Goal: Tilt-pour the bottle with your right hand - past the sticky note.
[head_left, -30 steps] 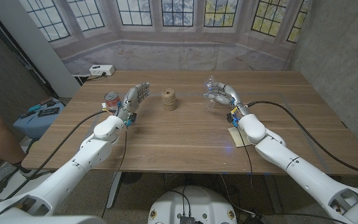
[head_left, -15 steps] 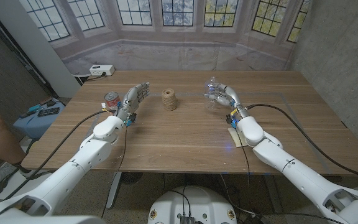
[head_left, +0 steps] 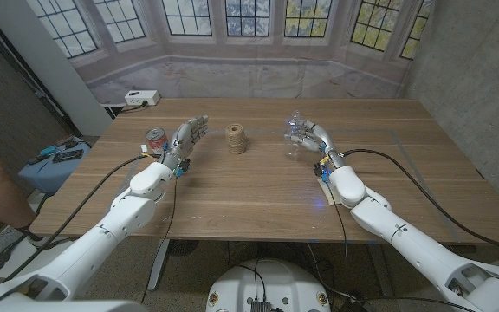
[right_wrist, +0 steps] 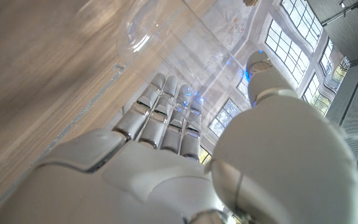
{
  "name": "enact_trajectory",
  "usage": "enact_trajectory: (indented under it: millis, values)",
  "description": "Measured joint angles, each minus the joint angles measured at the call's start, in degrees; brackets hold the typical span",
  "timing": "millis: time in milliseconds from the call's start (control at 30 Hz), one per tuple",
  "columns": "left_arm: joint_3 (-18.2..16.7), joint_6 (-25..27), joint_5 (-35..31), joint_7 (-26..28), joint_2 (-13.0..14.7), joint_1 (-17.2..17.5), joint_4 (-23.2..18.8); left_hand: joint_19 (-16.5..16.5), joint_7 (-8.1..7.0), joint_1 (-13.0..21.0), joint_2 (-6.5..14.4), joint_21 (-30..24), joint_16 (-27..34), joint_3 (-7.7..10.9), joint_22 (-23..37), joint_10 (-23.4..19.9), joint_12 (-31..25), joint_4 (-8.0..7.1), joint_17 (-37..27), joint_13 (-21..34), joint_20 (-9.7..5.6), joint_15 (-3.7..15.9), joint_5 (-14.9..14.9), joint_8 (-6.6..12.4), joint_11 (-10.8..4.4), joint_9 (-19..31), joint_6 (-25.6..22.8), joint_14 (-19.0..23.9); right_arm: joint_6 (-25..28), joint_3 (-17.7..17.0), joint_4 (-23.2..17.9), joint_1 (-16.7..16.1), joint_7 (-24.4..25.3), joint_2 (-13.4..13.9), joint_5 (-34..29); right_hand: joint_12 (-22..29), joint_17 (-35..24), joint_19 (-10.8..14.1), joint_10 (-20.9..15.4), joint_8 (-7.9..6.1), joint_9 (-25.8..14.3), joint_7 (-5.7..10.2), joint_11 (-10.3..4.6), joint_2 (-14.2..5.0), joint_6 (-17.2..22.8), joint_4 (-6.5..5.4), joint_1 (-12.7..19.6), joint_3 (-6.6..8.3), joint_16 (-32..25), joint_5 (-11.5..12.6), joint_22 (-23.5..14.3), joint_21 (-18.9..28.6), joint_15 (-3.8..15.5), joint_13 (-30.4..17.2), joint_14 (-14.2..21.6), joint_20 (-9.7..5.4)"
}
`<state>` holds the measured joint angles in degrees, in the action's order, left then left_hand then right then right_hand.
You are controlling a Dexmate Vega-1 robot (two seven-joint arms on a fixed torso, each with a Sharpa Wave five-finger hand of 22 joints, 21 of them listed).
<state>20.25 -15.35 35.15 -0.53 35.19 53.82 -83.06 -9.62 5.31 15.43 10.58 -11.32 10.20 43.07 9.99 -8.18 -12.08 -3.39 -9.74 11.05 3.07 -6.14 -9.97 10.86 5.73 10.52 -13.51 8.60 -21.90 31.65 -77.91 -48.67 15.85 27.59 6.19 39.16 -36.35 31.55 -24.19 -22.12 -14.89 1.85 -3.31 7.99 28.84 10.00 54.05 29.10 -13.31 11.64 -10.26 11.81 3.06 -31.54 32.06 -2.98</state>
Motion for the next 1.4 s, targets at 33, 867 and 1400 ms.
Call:
enact_trajectory:
  millis: [33,867,1400]
  values:
    - [0.0,0.0,0.0,0.0,0.0,0.0,-0.1,0.0,0.00,0.1,0.1,0.0,0.0,0.00,0.0,0.0,0.0,0.00,0.0,0.0,0.00,0.00,0.0,0.00,0.00,0.0,0.0,0.0,-0.2,0.0,0.0,0.0,0.0,0.0,0.0,0.0,0.0,0.0,0.1,0.00,0.0,0.00,-0.08,0.00,0.0,0.00,0.0,0.00,0.0,0.0,0.0,0.0,0.00,0.2,0.0,-0.05]
    - [0.0,0.5,-0.4,0.9,0.6,1.1,-1.8,0.0,0.00,0.5,-0.1,0.0,0.0,-0.17,0.0,0.0,0.0,0.16,0.0,0.0,0.00,0.00,0.0,0.00,0.00,0.0,0.0,0.0,-9.0,1.7,12.0,2.8,0.1,-3.1,-1.4,-1.1,0.5,-0.9,1.4,1.39,0.3,0.14,-0.18,-0.67,-1.5,-0.24,0.4,-0.24,1.3,0.0,0.0,0.0,-0.22,1.0,-1.4,0.04]
    - [-0.6,0.5,-0.3,1.0,1.0,2.5,-2.9,0.0,0.00,0.7,0.1,0.0,0.0,-0.16,0.0,0.0,0.0,0.16,0.1,0.0,0.00,0.00,0.0,0.00,0.00,0.0,0.0,0.0,-10.0,2.3,14.4,3.6,-2.5,-3.5,-0.2,-2.4,1.5,-2.0,3.5,3.28,0.5,-0.75,1.25,-0.59,-4.5,-1.10,-0.9,0.61,2.3,-0.2,0.0,0.0,-0.25,1.8,-3.5,0.63]
